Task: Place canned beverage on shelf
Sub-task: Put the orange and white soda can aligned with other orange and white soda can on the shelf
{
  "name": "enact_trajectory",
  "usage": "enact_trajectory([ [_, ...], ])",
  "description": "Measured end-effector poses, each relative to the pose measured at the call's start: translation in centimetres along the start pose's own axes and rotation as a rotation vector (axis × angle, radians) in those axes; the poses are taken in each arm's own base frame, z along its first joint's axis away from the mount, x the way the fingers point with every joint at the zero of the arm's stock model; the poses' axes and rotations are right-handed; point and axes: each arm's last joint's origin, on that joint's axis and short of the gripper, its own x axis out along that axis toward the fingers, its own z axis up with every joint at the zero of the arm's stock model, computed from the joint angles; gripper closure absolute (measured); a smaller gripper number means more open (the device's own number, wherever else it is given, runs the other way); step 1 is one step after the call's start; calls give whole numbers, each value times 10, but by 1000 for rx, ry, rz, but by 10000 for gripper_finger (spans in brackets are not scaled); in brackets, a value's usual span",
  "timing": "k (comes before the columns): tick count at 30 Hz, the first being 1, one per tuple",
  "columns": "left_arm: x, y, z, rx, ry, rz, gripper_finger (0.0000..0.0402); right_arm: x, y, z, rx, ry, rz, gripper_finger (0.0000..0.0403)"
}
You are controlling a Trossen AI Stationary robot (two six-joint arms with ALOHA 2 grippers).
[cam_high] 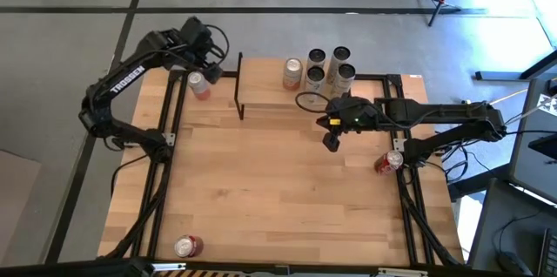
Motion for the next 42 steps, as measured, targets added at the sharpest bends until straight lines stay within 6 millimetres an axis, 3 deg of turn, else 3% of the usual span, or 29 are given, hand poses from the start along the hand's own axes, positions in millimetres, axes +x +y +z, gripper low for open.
enact_trajectory([
  [10, 46, 16, 8, -84, 173, 47, 4, 1, -1, -4, -17, 42, -22, 386],
  [14, 55, 13, 9, -69, 218, 57, 4, 0, -3, -9, -56, 89, -45, 386],
  [18, 63, 14, 7, -95, 272, 175, 4, 0, -6, -11, -138, 99, -109, 386],
  [24, 81, 27, 2, -190, 410, 231, 4, 1, -13, -9, -231, 96, -176, 386],
  [33, 120, 44, 3, -262, 531, 226, 4, 16, -40, -16, -201, 153, -117, 386],
  [42, 141, 52, 2, -272, 580, 228, 4, 24, -44, -25, -167, 173, -47, 386],
])
